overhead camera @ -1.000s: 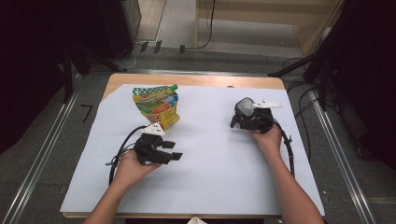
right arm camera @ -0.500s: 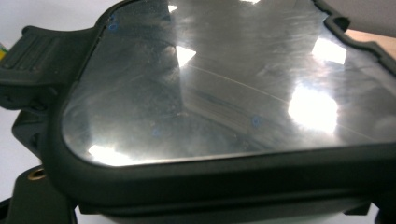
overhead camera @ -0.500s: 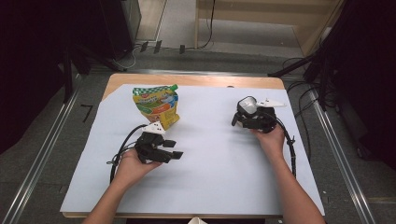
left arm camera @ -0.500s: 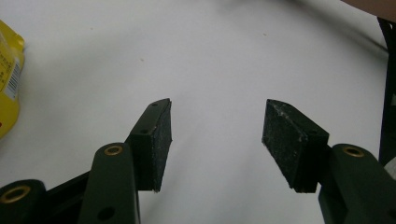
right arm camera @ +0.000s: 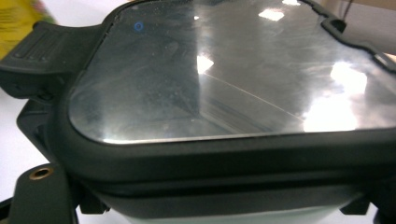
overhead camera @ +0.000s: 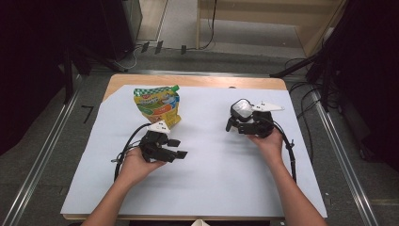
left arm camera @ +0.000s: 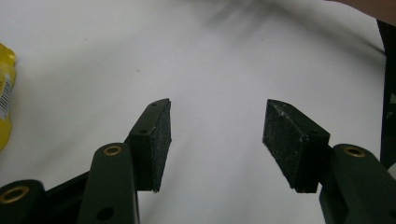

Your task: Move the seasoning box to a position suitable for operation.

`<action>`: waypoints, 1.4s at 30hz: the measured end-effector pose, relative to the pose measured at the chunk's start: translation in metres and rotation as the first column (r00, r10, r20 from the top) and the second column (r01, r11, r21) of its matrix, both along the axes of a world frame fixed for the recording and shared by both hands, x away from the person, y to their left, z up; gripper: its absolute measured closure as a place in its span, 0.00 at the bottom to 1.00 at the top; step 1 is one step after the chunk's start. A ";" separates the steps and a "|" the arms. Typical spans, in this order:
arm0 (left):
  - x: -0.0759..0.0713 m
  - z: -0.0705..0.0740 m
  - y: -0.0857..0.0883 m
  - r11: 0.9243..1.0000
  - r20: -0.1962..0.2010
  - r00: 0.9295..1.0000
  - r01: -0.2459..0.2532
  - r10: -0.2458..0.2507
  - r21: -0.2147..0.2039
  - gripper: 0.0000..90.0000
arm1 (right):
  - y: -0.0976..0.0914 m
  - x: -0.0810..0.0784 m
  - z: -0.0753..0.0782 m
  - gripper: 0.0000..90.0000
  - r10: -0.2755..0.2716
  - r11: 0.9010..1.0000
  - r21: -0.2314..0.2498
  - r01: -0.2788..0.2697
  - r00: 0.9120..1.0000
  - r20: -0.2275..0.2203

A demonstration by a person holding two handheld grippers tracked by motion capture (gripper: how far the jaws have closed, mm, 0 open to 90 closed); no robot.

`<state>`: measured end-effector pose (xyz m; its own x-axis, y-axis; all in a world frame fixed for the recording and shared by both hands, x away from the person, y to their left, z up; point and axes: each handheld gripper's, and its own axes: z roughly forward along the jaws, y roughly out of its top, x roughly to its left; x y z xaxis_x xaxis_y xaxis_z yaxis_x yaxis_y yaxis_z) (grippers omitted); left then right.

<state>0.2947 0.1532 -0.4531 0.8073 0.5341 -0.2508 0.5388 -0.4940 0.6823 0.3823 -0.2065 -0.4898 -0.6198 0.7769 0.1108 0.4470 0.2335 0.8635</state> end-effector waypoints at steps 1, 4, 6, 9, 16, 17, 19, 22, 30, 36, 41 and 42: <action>0.000 0.000 0.000 1.000 0.000 1.000 -0.001 0.001 0.002 0.48 | 0.002 -0.002 0.000 0.17 0.009 1.000 0.004 -0.009 1.000 -0.001; 0.002 0.000 -0.001 1.000 0.002 1.000 -0.002 0.002 -0.001 0.48 | 0.011 -0.007 0.002 0.17 0.043 0.999 -0.004 -0.043 0.999 0.005; 0.002 0.000 -0.001 1.000 0.003 1.000 0.001 -0.001 0.000 0.48 | 0.016 -0.011 0.002 0.17 0.063 0.998 -0.007 -0.063 0.998 0.009; 0.003 0.000 -0.002 1.000 0.003 1.000 0.001 -0.001 -0.002 0.48 | 0.023 -0.016 0.003 0.17 0.088 0.996 -0.003 -0.088 0.996 0.009; 0.004 0.000 0.000 1.000 -0.001 1.000 -0.002 0.002 0.001 0.48 | 0.033 -0.030 0.006 0.17 0.129 0.992 0.000 -0.129 0.992 0.002; 0.004 0.001 0.000 1.000 0.000 1.000 -0.001 0.001 0.003 0.48 | 0.034 -0.032 0.006 0.17 0.136 0.991 -0.001 -0.136 0.991 0.002; 0.004 0.001 0.001 1.000 0.001 1.000 -0.005 0.005 0.000 0.48 | 0.037 -0.036 0.007 0.17 0.152 0.988 0.000 -0.152 0.988 0.003; 0.004 0.001 0.002 1.000 0.003 1.000 -0.009 0.009 0.005 0.48 | 0.046 -0.045 0.006 0.17 0.182 0.983 -0.005 -0.182 0.983 0.001; 0.004 0.001 0.002 1.000 0.007 1.000 -0.014 0.014 0.016 0.48 | 0.070 -0.055 -0.002 0.17 0.266 0.963 -0.031 -0.266 0.964 -0.022; 0.005 0.001 0.004 1.000 0.008 1.000 -0.018 0.018 0.011 0.48 | 0.086 -0.062 -0.009 0.17 0.310 0.950 -0.037 -0.311 0.950 -0.046; 0.005 0.001 0.004 1.000 0.010 1.000 -0.018 0.018 0.010 0.48 | 0.098 -0.069 -0.016 0.17 0.338 0.939 -0.051 -0.340 0.940 -0.047; 0.005 0.001 0.004 1.000 0.009 1.000 -0.018 0.018 0.009 0.48 | 0.100 -0.070 -0.016 0.17 0.340 0.938 -0.056 -0.342 0.939 -0.042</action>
